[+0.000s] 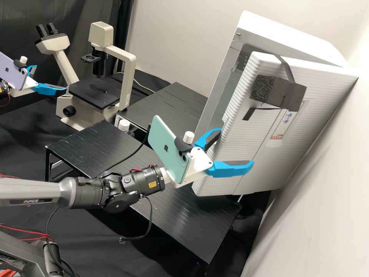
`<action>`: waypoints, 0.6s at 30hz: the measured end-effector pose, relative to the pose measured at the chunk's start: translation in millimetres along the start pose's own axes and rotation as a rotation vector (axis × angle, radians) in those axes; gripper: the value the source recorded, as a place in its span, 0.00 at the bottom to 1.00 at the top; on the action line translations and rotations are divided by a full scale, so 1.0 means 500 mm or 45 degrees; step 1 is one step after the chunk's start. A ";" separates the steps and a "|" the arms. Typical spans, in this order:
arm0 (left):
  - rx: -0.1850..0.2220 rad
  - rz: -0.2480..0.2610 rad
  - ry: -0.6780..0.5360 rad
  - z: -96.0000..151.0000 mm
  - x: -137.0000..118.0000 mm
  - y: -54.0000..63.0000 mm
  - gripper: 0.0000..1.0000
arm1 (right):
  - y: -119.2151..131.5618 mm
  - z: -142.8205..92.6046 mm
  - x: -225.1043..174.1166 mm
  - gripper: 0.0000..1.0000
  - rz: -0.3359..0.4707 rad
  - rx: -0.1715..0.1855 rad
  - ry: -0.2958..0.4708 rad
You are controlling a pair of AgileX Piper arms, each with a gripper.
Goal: Open the incubator door.
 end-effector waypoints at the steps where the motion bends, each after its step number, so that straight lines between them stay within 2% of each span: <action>1: 0.000 0.000 0.000 0.000 0.000 0.000 1.00 | 0.004 0.004 -0.004 1.00 0.023 0.003 -0.030; 4: 0.000 0.000 0.000 0.000 0.000 0.000 1.00 | 0.017 0.012 -0.016 1.00 0.102 0.051 -0.109; 9: 0.000 0.000 0.000 0.000 0.000 0.000 1.00 | 0.024 0.010 -0.036 1.00 0.158 0.127 -0.126; 14: 0.000 0.000 0.000 0.000 0.000 0.000 1.00 | 0.028 -0.011 -0.068 1.00 0.193 0.114 -0.046; 18: 0.000 0.000 0.000 0.000 0.000 0.000 1.00 | 0.038 -0.029 -0.096 1.00 0.285 0.109 0.020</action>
